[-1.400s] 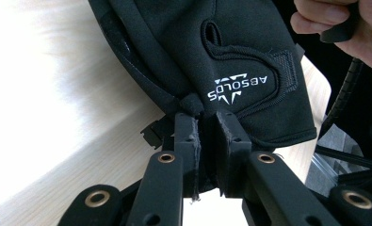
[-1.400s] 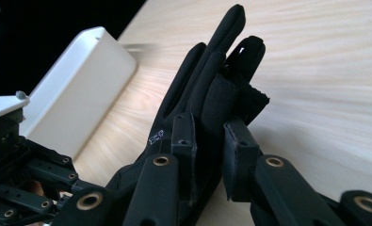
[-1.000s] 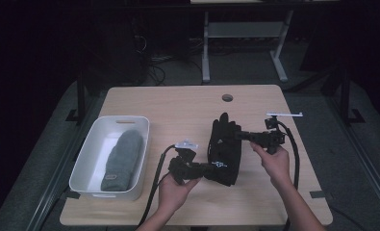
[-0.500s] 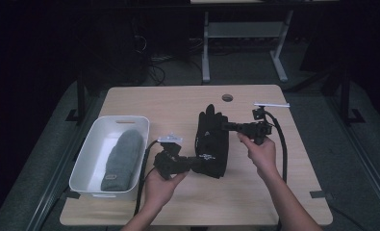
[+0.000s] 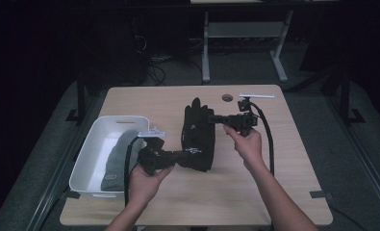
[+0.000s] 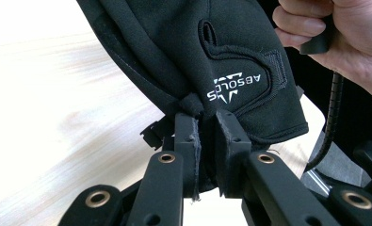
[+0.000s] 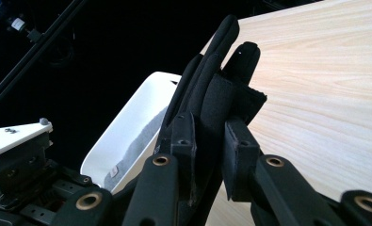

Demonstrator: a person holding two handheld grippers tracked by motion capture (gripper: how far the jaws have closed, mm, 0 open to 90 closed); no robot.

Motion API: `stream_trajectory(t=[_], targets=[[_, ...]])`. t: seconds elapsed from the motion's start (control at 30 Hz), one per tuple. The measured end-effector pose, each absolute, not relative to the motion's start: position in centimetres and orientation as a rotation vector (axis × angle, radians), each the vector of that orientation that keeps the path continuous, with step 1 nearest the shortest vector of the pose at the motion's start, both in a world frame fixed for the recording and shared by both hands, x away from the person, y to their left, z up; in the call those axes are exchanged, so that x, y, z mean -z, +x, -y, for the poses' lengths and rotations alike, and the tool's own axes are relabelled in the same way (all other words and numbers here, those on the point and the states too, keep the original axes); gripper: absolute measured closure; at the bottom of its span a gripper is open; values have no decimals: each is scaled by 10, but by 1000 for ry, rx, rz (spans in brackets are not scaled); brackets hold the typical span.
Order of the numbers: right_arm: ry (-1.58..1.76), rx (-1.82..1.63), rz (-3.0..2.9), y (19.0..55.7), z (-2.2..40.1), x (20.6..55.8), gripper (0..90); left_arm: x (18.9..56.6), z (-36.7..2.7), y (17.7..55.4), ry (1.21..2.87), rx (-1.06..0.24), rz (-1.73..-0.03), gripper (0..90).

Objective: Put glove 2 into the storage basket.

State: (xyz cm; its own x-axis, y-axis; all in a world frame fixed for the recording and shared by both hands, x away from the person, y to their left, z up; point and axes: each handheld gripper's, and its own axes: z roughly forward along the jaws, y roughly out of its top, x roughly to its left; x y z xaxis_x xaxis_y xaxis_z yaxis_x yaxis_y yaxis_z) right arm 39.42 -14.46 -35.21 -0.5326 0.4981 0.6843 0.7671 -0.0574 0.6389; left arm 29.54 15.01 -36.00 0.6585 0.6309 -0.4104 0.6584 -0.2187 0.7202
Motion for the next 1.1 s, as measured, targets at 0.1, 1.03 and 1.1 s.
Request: stream_trajectory(t=[0.1,1.03,1.1], targets=[[-1353,1627,1983,397,137,348,766,358,-156,296,1902,33,-1019,811],[-1218,1596,2065,419,73,327,765,342,-213,294,1854,4,-1034,810],[-1210,1597,2067,420,67,325,765,341,-218,293,1844,4,-1041,810]])
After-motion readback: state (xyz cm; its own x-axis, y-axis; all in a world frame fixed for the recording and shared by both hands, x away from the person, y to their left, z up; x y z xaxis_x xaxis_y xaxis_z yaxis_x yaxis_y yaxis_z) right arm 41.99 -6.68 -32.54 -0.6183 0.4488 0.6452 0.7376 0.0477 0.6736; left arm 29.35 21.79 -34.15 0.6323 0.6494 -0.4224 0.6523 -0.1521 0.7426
